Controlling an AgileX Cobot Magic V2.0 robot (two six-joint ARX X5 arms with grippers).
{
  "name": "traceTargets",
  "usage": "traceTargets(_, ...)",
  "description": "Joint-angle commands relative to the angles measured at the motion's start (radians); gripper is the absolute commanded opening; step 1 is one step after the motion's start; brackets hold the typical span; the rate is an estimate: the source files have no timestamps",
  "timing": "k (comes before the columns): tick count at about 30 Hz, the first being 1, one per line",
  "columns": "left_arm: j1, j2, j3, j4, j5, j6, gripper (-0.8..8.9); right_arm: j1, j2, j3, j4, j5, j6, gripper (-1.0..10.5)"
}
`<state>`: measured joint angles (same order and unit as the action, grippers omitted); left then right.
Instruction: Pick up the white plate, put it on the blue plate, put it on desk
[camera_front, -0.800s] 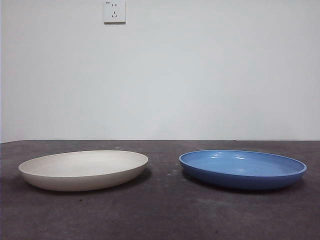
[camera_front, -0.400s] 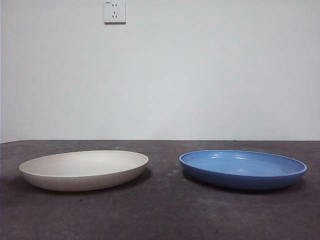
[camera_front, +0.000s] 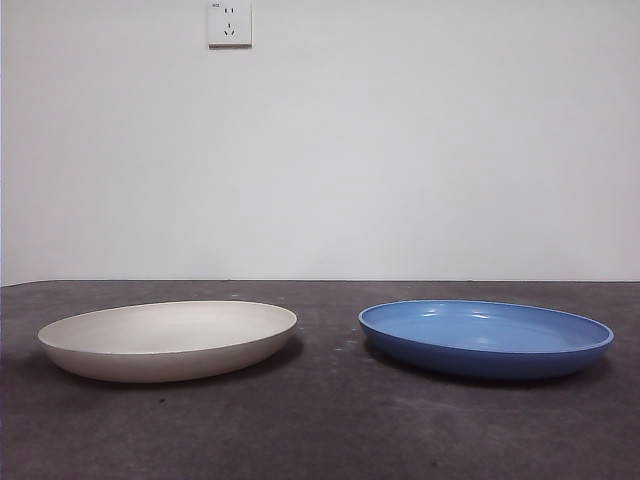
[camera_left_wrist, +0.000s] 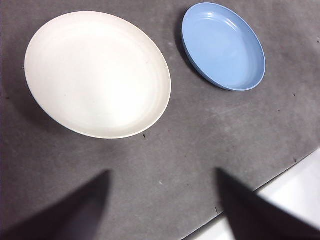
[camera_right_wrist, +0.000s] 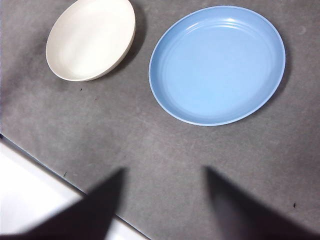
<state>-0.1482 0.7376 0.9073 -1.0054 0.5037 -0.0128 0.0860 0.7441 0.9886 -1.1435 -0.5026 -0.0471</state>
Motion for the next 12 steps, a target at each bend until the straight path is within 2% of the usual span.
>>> traceTargets(1, -0.003, 0.005, 0.021, 0.006, 0.006, -0.004, 4.88, 0.003, 0.006, 0.018, 0.005, -0.002, 0.013, 4.7)
traceTargets(12, -0.003, 0.031, 0.021, 0.053, -0.020, -0.035, 4.87, 0.003, 0.006, 0.018, 0.006, -0.002, 0.014, 4.7)
